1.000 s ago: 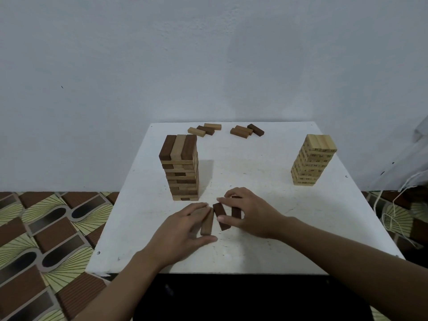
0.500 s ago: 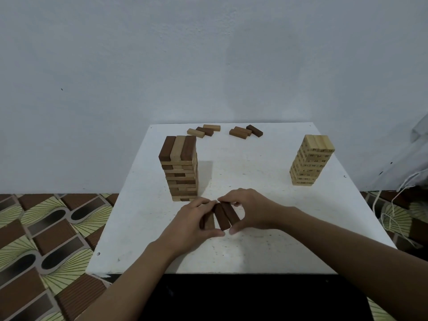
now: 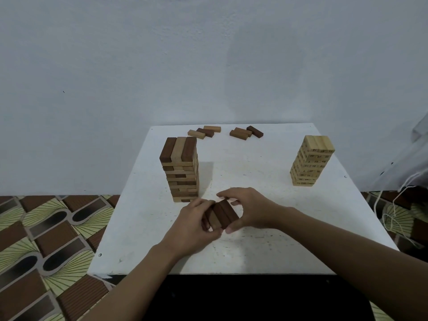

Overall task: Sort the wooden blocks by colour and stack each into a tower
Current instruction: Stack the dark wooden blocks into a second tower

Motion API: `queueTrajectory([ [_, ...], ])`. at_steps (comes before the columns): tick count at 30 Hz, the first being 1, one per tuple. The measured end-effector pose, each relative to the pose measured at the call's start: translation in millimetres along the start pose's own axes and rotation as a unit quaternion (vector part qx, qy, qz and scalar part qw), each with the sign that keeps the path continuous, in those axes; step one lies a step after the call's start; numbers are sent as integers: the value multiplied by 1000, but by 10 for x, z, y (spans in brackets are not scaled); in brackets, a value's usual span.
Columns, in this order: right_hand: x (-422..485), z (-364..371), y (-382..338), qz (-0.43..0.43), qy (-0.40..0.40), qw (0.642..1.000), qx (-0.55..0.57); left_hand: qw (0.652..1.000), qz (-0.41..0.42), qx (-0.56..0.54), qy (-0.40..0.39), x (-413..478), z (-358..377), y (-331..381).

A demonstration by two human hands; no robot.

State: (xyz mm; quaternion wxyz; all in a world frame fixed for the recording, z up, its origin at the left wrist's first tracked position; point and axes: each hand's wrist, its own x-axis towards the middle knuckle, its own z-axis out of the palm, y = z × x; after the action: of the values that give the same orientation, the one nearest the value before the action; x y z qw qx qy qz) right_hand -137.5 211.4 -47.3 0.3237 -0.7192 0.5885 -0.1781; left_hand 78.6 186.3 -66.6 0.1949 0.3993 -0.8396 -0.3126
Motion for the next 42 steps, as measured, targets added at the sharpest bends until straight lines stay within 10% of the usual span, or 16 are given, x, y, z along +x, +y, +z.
queueTrajectory([
  [42,-130,3,36,2,61,994,-87,993,-79,-62,61,-84,157,208],
])
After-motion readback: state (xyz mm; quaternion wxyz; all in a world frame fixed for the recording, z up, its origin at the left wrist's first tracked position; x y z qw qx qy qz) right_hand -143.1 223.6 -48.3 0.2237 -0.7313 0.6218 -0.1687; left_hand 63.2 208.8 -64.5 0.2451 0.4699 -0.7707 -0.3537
